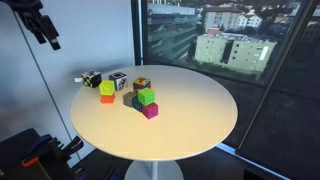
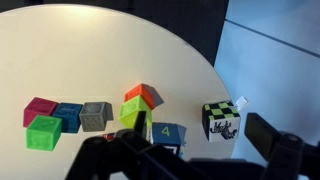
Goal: Pick up the lime green block and stack it on both the gray block and the blue block
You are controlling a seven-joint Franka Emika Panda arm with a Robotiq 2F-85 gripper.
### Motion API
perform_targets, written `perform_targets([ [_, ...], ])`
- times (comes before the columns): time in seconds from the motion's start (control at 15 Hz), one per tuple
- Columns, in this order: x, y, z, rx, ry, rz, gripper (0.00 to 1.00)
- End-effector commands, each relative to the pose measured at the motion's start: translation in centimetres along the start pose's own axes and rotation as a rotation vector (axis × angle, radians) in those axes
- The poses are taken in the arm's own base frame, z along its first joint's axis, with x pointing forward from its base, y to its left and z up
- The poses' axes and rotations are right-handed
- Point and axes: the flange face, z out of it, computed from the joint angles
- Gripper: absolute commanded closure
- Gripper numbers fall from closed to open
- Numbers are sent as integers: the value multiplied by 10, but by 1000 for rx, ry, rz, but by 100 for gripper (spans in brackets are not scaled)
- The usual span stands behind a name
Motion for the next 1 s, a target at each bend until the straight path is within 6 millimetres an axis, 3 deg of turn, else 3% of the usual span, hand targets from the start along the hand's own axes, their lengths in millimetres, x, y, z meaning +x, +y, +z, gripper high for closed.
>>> perform_targets([
  [0.0, 0, 0, -1, 0, -1, 0, 0],
  [0.33, 0, 0, -1, 0, -1, 0, 0],
  [0.93, 34, 18, 3, -22, -22, 80, 0],
])
